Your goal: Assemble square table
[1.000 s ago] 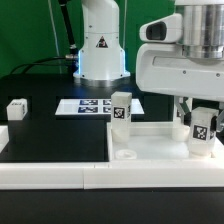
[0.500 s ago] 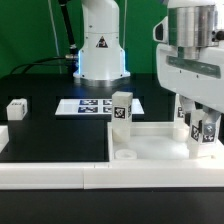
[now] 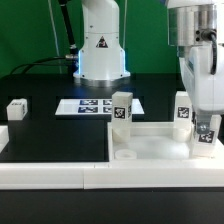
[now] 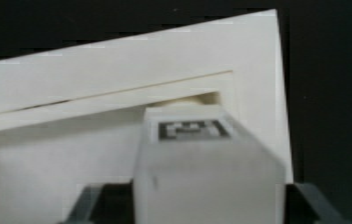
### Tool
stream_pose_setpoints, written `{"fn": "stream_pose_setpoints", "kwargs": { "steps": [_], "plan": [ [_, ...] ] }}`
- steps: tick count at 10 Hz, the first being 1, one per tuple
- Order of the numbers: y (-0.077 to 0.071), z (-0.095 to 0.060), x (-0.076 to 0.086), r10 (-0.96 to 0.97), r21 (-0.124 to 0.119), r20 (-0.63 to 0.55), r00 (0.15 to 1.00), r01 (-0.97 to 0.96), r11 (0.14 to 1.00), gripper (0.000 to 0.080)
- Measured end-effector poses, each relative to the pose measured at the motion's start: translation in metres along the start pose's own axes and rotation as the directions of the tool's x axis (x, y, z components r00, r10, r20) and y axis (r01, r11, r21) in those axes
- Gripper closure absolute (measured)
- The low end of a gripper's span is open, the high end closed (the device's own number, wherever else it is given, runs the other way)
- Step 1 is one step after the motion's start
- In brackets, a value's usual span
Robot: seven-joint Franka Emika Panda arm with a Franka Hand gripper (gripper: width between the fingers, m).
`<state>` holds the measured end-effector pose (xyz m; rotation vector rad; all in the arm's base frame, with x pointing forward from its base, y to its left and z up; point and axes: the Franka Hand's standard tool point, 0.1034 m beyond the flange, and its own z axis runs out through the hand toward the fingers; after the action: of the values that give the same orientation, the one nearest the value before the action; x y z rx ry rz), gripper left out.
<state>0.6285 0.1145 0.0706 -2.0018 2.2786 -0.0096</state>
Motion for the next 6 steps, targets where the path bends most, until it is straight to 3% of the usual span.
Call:
{"fn": "stream_pose_setpoints", "kwargs": {
  "steps": [1,2,3,5,6],
  "plan": [
    [0.0038,0.0017,-0.0059,-0.256,-0.010,-0.005,0.967,0.256,0.967,0.0254],
    [0.0049,0.0032,-0.0075,-0.502,-0.014,-0.004,0.865,0.502,0.865,0.0172],
    [0.0042,0.0029,-0.0067,-0.510,-0.013,-0.004,0.860,0.510,0.860,0.0156],
    [0.0039,0.0027,-0.0053,-0.765,-0.019,-0.002,0.644,0.765,0.644,0.0151],
    [0.0032,0.0008,-0.0049,-0.884,-0.045,0.005,0.467,0.884,0.466,0.0150]
  ]
}}
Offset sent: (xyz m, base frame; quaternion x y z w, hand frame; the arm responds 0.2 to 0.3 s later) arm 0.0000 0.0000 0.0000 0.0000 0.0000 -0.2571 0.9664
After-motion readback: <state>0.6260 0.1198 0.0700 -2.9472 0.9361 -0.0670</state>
